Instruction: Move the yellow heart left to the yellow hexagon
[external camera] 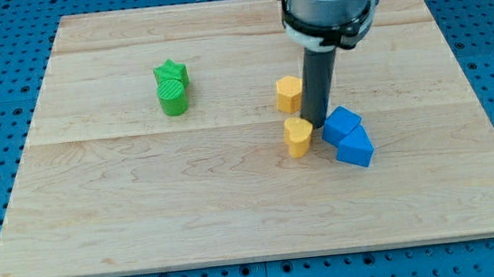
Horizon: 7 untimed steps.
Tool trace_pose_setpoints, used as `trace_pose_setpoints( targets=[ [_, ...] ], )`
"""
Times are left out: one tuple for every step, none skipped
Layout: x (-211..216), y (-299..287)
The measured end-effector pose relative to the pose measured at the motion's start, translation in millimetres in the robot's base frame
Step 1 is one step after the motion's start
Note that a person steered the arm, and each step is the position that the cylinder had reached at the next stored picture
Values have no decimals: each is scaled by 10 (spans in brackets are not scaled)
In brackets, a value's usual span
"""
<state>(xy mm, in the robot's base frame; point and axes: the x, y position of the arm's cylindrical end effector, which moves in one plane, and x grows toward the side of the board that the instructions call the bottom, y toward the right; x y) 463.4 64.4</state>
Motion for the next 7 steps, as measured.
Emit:
trace_pose_setpoints(
  targets=[
    [303,-366],
    [720,-196],
    [1120,-488],
    [856,-986],
    [425,-827],
    [686,-1149],
    [1063,-1208]
  ],
)
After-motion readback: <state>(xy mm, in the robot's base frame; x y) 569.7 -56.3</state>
